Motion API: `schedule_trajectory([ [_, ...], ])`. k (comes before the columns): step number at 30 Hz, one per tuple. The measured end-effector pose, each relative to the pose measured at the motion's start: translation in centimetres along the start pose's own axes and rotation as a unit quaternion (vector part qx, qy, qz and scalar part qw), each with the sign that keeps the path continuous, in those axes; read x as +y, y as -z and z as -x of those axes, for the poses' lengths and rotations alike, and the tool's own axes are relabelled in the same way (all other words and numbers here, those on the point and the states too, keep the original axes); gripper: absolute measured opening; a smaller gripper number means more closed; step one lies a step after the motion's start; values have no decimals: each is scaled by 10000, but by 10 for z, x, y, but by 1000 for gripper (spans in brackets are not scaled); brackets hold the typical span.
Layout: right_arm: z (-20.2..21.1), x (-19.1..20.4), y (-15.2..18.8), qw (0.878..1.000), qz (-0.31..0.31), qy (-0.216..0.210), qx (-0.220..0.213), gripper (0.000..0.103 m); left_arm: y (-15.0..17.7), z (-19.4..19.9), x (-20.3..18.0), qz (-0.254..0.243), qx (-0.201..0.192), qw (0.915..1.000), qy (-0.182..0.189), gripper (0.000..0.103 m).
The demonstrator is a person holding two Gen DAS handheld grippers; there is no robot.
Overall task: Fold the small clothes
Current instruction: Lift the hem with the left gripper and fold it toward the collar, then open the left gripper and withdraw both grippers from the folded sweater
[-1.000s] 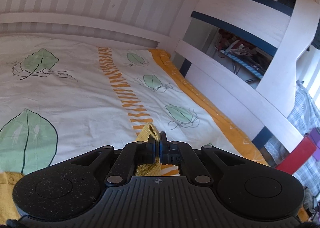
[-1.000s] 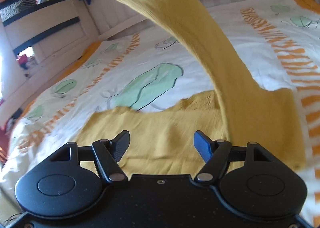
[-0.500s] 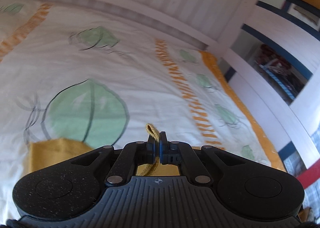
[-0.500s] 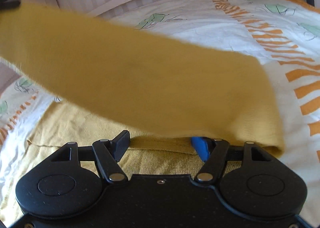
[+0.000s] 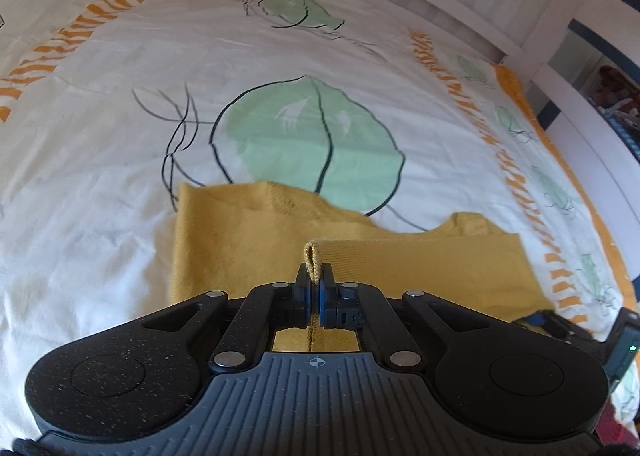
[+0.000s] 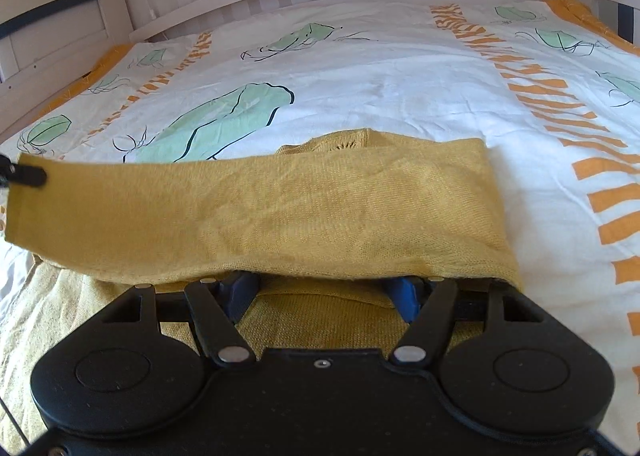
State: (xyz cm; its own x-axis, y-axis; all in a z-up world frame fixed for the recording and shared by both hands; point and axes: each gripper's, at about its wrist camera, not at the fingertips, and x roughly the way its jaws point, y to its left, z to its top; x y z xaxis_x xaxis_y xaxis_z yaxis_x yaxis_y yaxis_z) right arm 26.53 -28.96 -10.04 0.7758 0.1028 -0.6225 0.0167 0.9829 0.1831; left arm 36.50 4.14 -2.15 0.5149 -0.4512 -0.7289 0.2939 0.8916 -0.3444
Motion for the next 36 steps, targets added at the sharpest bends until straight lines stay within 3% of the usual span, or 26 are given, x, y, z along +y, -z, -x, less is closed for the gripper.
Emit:
schedule_trajectory([
  [7, 3, 10, -1, 9991, 370, 164, 155, 70, 6, -12, 16, -103, 40, 9995, -307, 3],
  [17, 0, 11, 3, 9988, 437, 226, 83, 70, 4, -25, 34, 22, 81, 9981, -618, 5],
  [23, 0, 10, 4, 9988, 434, 220, 64, 70, 15, -26, 43, 80, -129, 9909, -1337, 7],
  [27, 0, 10, 4, 9988, 432, 221, 57, 70, 21, -6, 47, 233, -513, 9842, -1676, 7],
  [30, 0, 10, 4, 9988, 430, 219, 57, 70, 28, 9, 33, -10, -738, 9852, -1544, 13],
  [31, 1, 11, 4, 9988, 434, 224, 60, 71, 31, 12, 26, -106, -798, 9859, -1467, 26],
  [32, 2, 12, 4, 9988, 435, 230, 65, 71, 34, 13, 17, -213, -860, 9868, -1354, 31],
  [36, 10, 14, 6, 9987, 436, 231, 97, 72, 45, 5, -12, -617, -787, 9907, -925, 33],
])
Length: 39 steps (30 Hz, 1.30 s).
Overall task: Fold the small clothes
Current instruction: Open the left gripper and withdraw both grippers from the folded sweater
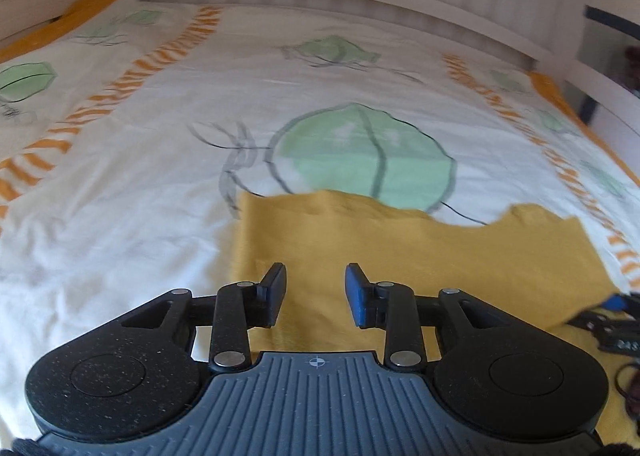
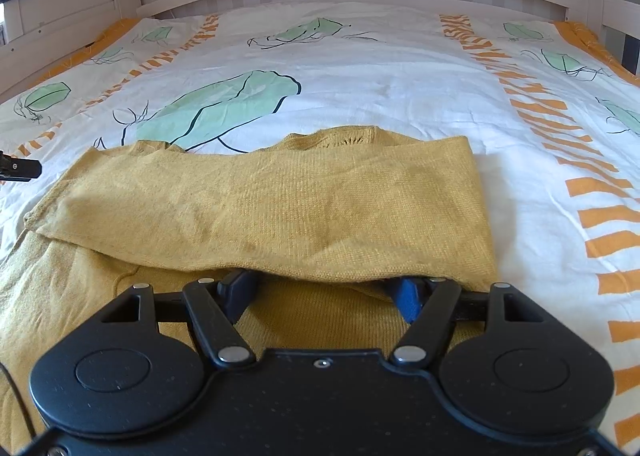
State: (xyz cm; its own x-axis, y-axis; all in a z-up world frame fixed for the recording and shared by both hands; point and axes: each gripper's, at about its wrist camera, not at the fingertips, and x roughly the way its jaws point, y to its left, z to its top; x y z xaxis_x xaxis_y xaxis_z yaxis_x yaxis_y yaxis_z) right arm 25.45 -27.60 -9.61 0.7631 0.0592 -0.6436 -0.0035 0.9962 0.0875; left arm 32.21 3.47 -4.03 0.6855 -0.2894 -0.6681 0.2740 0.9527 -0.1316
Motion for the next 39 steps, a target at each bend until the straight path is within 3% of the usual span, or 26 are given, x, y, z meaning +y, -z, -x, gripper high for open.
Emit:
schedule_trajectory([
  [2, 5, 0, 3, 9999, -42, -67, 100, 82, 6, -9, -11, -140, 135, 9997, 151, 34],
  [6, 21, -4, 13, 9996, -99, -164, 203, 82, 20, -27, -10, -3, 365, 9993, 57, 34],
  [9, 34, -11, 14, 9987, -274, -300, 295, 83, 32, -30, 2, 318, 292, 9989, 184, 35],
  [14, 54, -20, -2, 9961, -623, -526, -338, 83, 40, -30, 2, 267, 144, 9993, 224, 35],
  [16, 48, -18, -15, 9951, -597, -592, -524, 84, 43, -29, 0, 339, 59, 9992, 178, 36],
  [21, 4, -11, -40, 9945, -561, -740, -483, 84, 49, -27, -6, 191, -125, 9997, 55, 36],
  [25, -35, -13, -47, 9973, -452, -556, -185, 84, 51, -27, -6, 176, -199, 9996, 38, 36],
  [29, -48, -23, -42, 9995, -157, 179, -188, 84, 54, -27, -6, 168, -264, 9995, 31, 36],
  [31, -49, -34, -39, 9979, -394, 466, -228, 86, 55, -27, -6, 170, -294, 9994, 30, 36],
  [34, -46, -52, -34, 9942, -884, 534, -311, 86, 55, -27, -7, 158, -309, 9994, 15, 36],
  [39, -38, -51, -34, 9950, -816, 511, -285, 88, 52, -27, -8, 139, -246, 9996, 11, 37],
])
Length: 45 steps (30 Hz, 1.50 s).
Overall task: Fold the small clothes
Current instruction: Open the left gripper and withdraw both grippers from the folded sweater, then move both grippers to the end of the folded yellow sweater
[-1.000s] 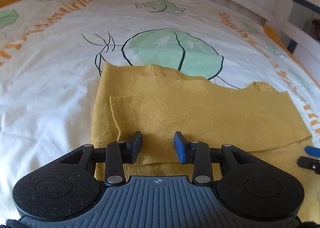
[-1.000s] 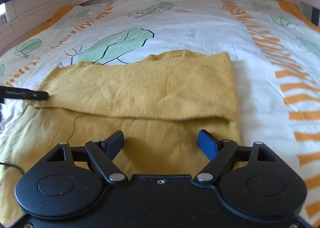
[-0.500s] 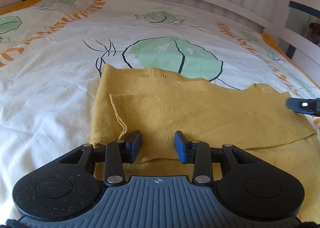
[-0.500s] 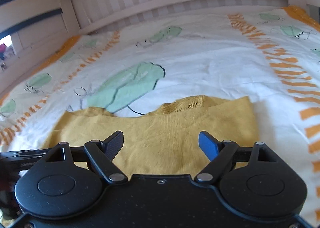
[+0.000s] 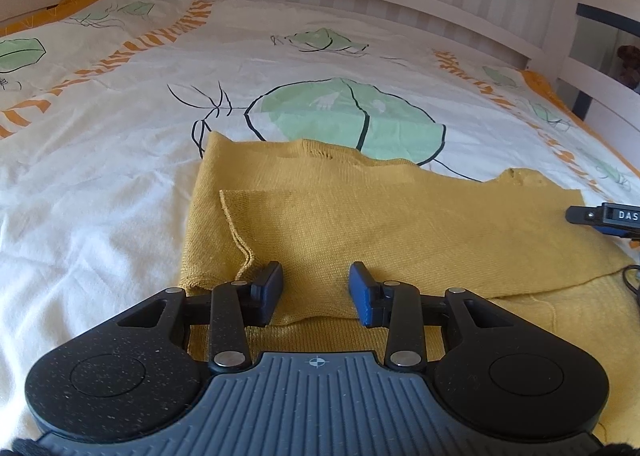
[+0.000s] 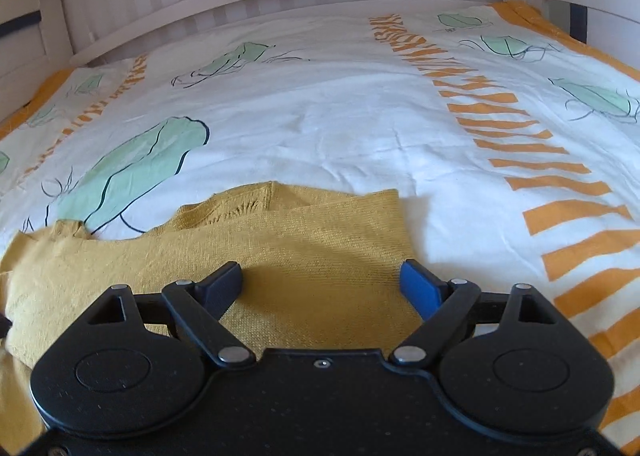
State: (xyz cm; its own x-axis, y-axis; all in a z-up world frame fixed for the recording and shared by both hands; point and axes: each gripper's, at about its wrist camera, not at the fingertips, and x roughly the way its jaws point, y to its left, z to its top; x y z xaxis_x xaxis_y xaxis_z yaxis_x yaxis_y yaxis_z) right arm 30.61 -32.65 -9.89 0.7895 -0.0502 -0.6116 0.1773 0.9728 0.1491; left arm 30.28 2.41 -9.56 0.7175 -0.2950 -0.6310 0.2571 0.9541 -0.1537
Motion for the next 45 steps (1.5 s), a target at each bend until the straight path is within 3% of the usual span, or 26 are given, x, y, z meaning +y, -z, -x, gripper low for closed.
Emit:
schedule_trajectory([
  [3, 13, 0, -1, 10000, 5, -47, -19, 95, -6, 3, 2, 41, 134, 9998, 102, 43],
  [5, 24, -3, -1, 9998, -42, -198, -88, 96, -9, 8, 2, 57, 225, 9996, 186, 57],
  [8, 49, -8, 5, 9990, -167, -401, -99, 103, -5, 25, -5, -75, 351, 9991, 218, 70],
  [14, 102, -20, 26, 9962, -539, -675, 66, 103, 17, 69, -5, -60, 626, 9978, 206, 71],
  [27, 212, -32, 81, 9881, -983, -1018, 609, 103, 57, 190, 10, 265, 582, 9977, 237, 71],
  [34, 235, -39, 114, 9845, -1130, -895, 998, 103, 90, 206, 11, 371, 822, 9956, 239, 71],
  [45, 222, -37, 140, 9693, -1278, -882, 1908, 103, 126, 202, 17, 563, 1230, 9907, 151, 73],
])
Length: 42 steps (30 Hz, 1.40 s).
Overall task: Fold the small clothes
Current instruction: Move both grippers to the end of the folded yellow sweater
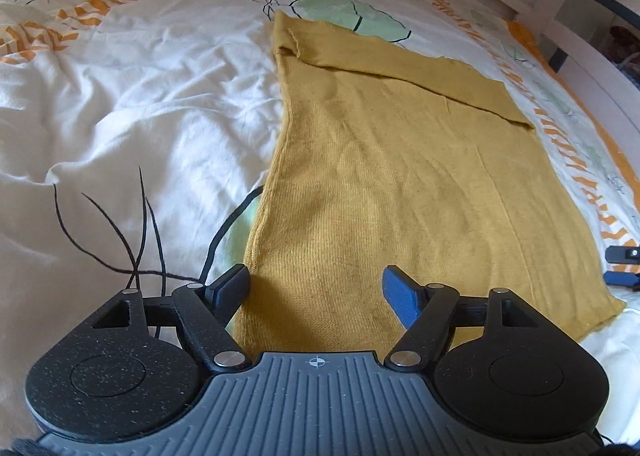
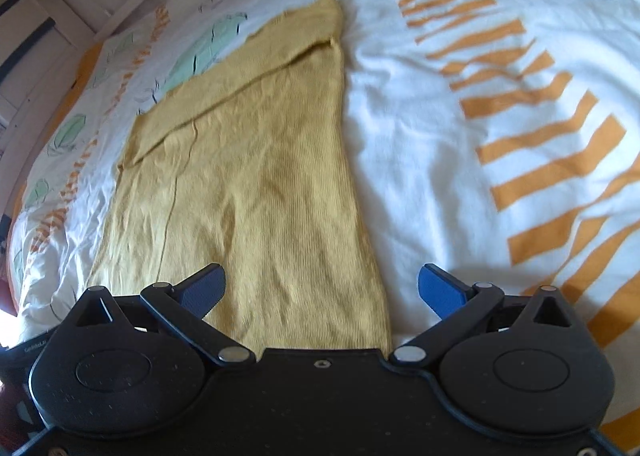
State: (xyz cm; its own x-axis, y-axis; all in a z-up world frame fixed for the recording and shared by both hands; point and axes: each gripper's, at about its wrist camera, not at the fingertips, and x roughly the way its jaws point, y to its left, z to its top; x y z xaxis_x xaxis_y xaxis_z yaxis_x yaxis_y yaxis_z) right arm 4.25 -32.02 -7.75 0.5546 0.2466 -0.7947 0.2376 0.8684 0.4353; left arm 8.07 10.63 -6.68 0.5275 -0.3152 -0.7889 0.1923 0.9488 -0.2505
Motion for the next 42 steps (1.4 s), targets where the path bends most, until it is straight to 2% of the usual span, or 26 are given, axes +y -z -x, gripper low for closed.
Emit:
schedule_trajectory([
  [3, -7, 3, 0, 9997, 98, 19, 232, 103, 2, -4, 7, 202, 91, 9997, 53, 75],
  [6, -11, 2, 0, 9994, 121, 3, 315, 103, 2, -6, 7, 204, 105, 9997, 121, 81],
  [9, -13, 0, 0, 9993, 122, -20, 350, 103, 2, -9, 3, 130, 125, 9997, 160, 88],
  [11, -14, 0, 0, 9992, 141, -16, 364, 103, 2, -11, 2, 100, 139, 9996, 237, 95],
  [19, -17, 5, 1, 9985, 349, 114, 407, 103, 2, -12, 5, 199, 123, 9991, 341, 97],
  [22, -17, 5, 1, 9985, 373, 117, 394, 103, -1, -14, 11, 315, 136, 9980, 530, 102],
  [27, -18, 5, 0, 9986, 351, 98, 381, 103, -12, -27, 18, 537, 224, 9958, 707, 102],
  [33, -17, 4, 1, 9988, 324, 66, 362, 103, -12, -23, 15, 361, 445, 9953, 775, 100],
  [37, -16, 3, 1, 9990, 265, 19, 367, 103, -10, -16, 17, 354, 536, 9944, 835, 90],
  [39, -14, 0, -1, 9991, 162, -48, 384, 103, -10, -12, 20, 436, 609, 9927, 950, 90],
  [42, -14, -6, -5, 9985, -32, -201, 510, 103, -7, -6, 25, 469, 712, 9910, 1030, 80],
])
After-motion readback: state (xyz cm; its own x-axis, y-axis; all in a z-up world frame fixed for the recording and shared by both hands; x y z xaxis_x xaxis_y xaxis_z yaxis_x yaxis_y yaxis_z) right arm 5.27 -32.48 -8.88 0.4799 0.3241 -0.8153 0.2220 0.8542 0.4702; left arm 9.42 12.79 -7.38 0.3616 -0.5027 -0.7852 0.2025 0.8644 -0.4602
